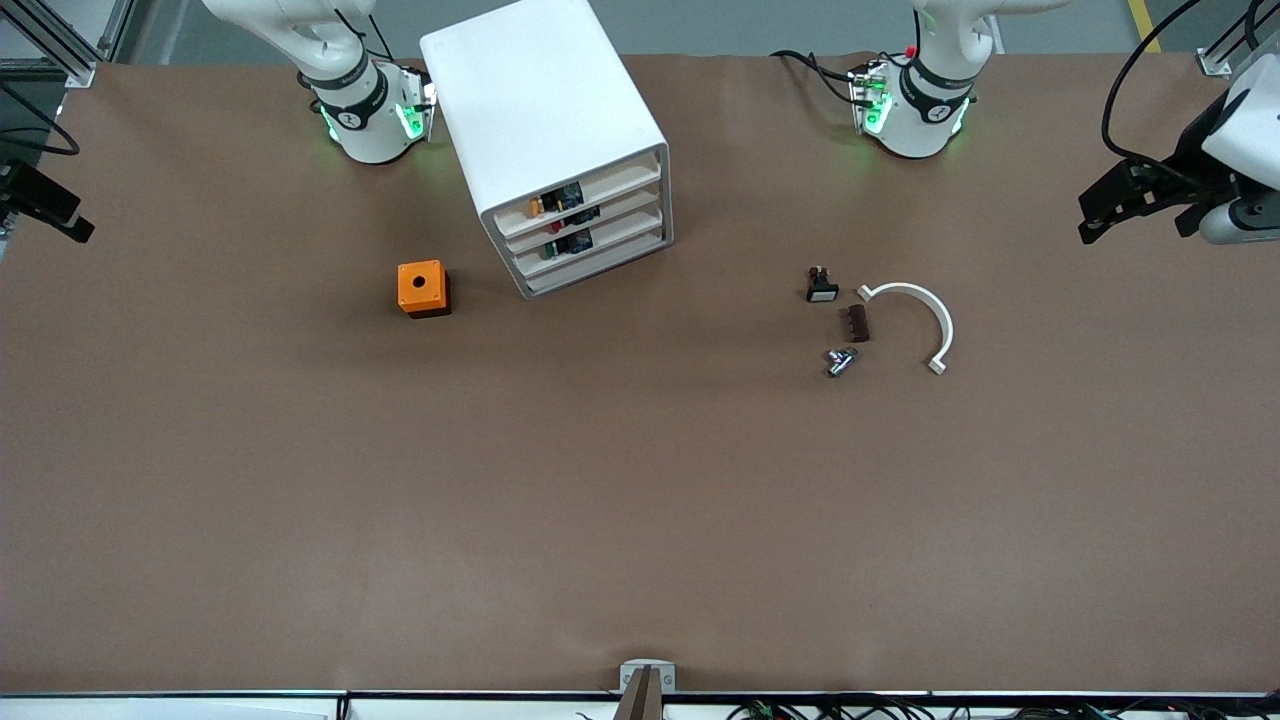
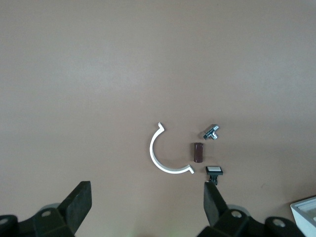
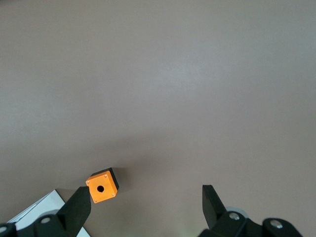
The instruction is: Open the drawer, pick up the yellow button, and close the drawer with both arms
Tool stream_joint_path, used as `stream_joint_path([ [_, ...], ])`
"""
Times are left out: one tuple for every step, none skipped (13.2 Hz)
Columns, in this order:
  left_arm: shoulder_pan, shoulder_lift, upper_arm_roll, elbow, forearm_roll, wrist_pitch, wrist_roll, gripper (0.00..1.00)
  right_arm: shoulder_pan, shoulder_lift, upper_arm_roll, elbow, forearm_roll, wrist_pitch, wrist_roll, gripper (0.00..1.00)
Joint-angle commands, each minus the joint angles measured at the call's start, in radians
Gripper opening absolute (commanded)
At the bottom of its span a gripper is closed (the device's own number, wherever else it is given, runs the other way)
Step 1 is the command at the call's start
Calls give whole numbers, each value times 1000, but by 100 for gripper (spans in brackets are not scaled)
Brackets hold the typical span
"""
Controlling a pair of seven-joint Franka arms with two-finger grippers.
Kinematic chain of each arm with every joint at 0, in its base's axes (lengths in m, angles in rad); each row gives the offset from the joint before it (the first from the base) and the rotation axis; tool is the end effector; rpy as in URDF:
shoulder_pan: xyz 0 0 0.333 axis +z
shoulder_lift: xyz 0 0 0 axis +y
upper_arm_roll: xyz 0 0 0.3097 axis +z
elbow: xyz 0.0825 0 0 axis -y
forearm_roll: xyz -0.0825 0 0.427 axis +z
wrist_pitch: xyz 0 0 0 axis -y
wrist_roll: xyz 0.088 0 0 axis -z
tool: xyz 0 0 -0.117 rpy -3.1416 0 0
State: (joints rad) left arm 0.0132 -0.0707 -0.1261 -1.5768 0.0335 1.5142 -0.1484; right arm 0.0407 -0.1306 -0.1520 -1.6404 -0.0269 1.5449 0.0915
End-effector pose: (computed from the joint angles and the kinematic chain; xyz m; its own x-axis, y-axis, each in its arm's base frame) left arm 0.5668 -0.0627 0.6412 0.9992 0.0375 0.0138 0.0380 -0.9984 -0.0407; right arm 0.5508 -0.0703 0.6444 0.9789 -0.2014 0.0341 -0.2017 -0.9794 0.0040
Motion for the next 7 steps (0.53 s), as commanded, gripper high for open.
stream_joint_path([
  [4,5,-4,17,16,-28,16,100,-13,-12,11,-9,-2,1,-2,100],
  [7,8,-3,23,16,-28,18,100,-13,-12,11,-9,-2,-2,-2,100],
  [7,21,-3,32,14,-28,10,100,-13,-12,11,-9,-2,-2,-1,100],
  [10,52,0,62,8,-28,12,100,-13,-12,11,-9,-2,-3,-2,100],
  [11,81,2,73,14,-31,12,100,-13,-12,11,-9,-2,-5,-1,100],
  [4,103,2,69,17,-32,10,100,-13,-12,11,-9,-2,-3,-1,100],
  [-2,129,2,70,16,-32,6,100,-13,-12,11,-9,-2,-3,-1,100],
])
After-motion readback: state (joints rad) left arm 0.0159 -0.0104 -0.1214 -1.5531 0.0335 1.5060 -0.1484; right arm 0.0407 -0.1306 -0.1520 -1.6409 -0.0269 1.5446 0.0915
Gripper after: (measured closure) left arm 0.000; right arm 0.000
